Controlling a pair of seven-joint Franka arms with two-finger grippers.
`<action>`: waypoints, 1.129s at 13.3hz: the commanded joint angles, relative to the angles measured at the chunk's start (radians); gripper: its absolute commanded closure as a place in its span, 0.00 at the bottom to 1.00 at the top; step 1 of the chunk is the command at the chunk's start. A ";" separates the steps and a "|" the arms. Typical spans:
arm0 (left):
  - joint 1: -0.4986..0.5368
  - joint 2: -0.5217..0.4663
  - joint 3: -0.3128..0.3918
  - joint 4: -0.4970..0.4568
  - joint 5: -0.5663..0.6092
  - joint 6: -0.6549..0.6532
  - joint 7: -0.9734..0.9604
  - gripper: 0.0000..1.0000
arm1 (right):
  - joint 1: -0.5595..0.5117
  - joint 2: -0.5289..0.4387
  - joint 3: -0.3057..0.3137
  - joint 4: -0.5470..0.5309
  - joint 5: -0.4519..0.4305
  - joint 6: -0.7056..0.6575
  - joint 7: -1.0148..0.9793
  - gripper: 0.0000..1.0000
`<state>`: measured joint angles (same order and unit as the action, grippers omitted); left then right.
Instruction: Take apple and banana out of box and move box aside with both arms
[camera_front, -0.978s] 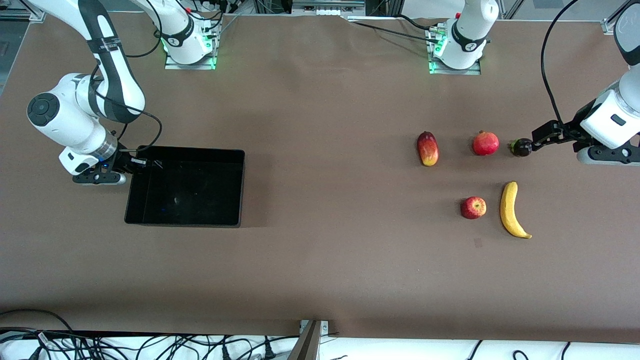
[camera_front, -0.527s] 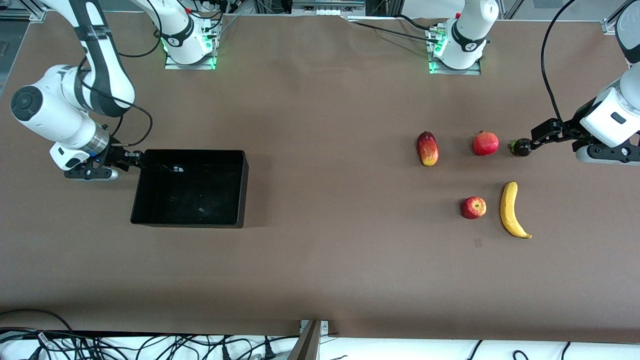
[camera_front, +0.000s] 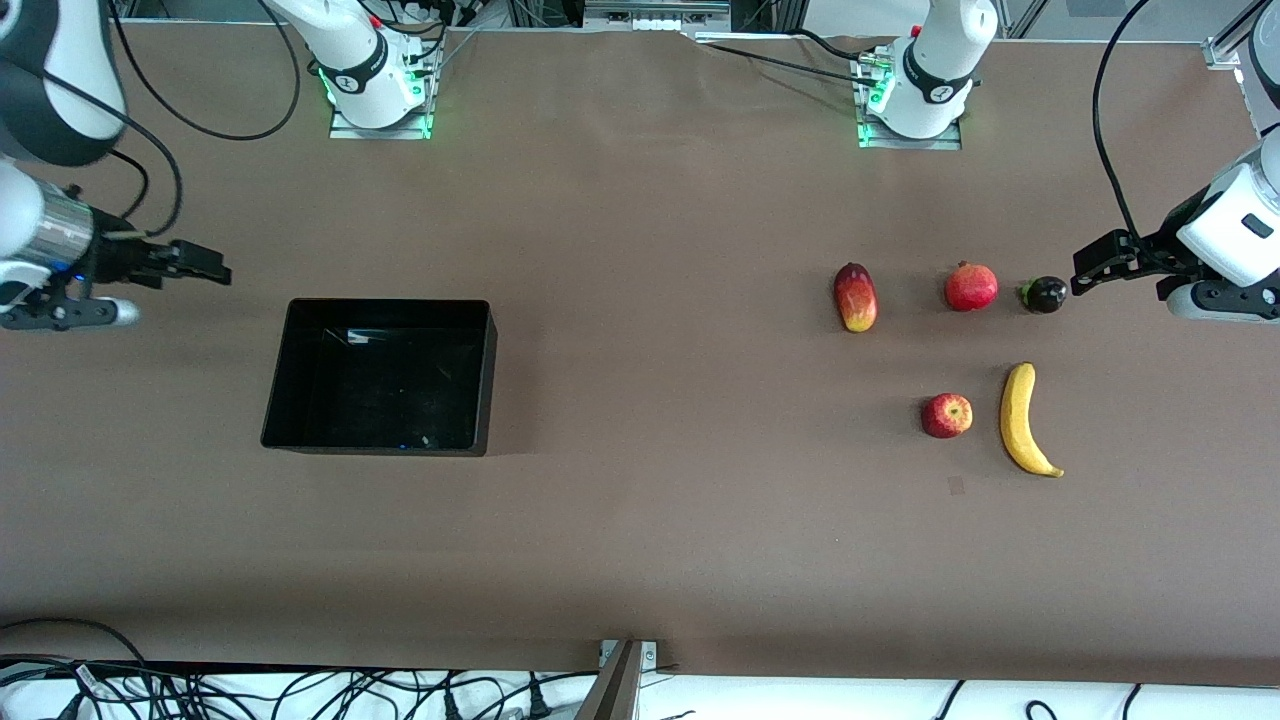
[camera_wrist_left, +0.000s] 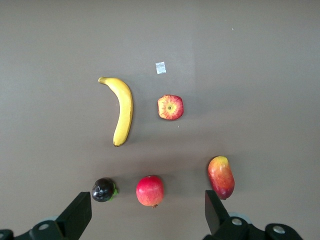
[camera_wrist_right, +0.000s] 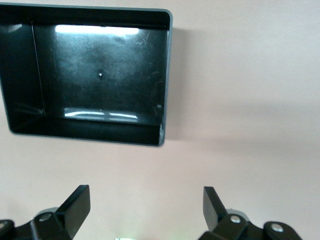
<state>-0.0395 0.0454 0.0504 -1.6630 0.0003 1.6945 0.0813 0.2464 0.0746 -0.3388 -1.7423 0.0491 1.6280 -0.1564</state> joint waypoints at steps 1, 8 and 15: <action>-0.014 0.014 0.019 0.031 -0.023 -0.022 0.057 0.00 | 0.011 0.028 -0.008 0.150 -0.047 -0.147 0.001 0.00; -0.016 0.013 0.026 0.032 -0.029 -0.024 0.057 0.00 | 0.004 0.039 0.035 0.208 -0.061 -0.198 0.071 0.00; -0.017 0.013 0.028 0.032 -0.031 -0.024 0.057 0.00 | -0.268 -0.142 0.293 0.058 -0.083 -0.071 0.084 0.00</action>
<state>-0.0413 0.0463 0.0583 -1.6604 -0.0012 1.6944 0.1076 0.0127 -0.0044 -0.1153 -1.5950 -0.0225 1.5439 -0.0872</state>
